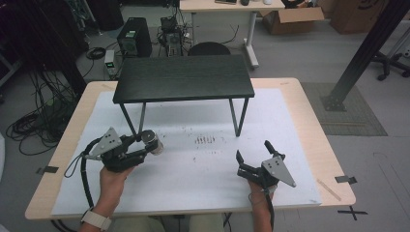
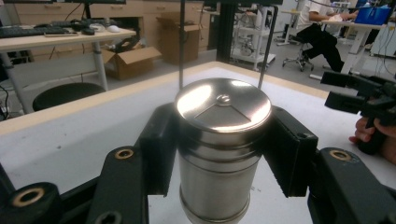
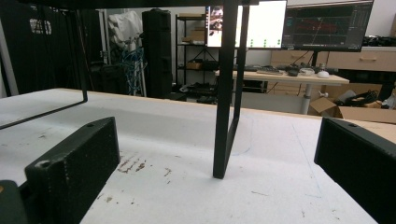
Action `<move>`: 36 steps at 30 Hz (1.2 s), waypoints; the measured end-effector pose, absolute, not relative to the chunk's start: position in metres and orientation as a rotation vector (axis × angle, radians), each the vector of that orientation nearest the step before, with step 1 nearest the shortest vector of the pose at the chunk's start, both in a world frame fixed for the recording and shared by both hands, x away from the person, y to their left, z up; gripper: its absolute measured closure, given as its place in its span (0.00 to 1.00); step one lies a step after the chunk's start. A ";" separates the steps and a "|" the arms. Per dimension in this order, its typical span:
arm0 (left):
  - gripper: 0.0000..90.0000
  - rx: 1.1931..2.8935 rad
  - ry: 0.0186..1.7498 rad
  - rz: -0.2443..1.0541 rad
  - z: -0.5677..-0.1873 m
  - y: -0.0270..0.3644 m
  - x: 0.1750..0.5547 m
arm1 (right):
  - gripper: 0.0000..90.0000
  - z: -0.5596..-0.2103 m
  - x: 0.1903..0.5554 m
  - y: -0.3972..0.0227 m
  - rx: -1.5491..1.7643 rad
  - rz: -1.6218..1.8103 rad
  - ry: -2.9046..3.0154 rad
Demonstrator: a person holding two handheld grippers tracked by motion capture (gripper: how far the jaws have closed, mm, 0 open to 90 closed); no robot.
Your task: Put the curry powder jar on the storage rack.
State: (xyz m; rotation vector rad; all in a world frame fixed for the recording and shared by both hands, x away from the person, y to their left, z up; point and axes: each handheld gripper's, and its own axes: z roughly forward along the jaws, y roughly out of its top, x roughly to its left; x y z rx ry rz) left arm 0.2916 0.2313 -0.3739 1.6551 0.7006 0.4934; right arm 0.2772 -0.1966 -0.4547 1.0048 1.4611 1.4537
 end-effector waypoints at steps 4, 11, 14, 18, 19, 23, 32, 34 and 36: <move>0.54 1.644 0.702 0.493 -0.361 0.237 0.290 | 0.00 -0.455 0.277 -0.196 1.002 1.454 1.462; 0.54 1.623 0.696 0.484 -0.345 0.240 0.289 | 0.00 -0.455 0.277 -0.197 1.002 1.457 1.461; 0.54 1.614 0.690 0.476 -0.336 0.241 0.290 | 0.00 -0.455 0.277 -0.197 1.001 1.457 1.462; 0.54 1.623 0.683 0.492 -0.327 0.243 0.290 | 0.00 -0.455 0.277 -0.197 0.999 1.460 1.460; 0.54 1.622 0.683 0.493 -0.324 0.243 0.290 | 0.00 -0.455 0.277 -0.197 0.999 1.460 1.461; 0.54 1.628 0.674 0.495 -0.315 0.244 0.290 | 0.00 -0.455 0.277 -0.197 0.995 1.460 1.463; 0.54 1.605 0.649 0.481 -0.294 0.242 0.293 | 0.00 -0.455 0.277 -0.197 0.996 1.465 1.462; 0.54 1.603 0.642 0.484 -0.289 0.242 0.294 | 0.00 -0.455 0.277 -0.197 0.995 1.465 1.461; 0.54 1.601 0.635 0.485 -0.284 0.240 0.296 | 0.00 -0.455 0.277 -0.197 0.994 1.466 1.460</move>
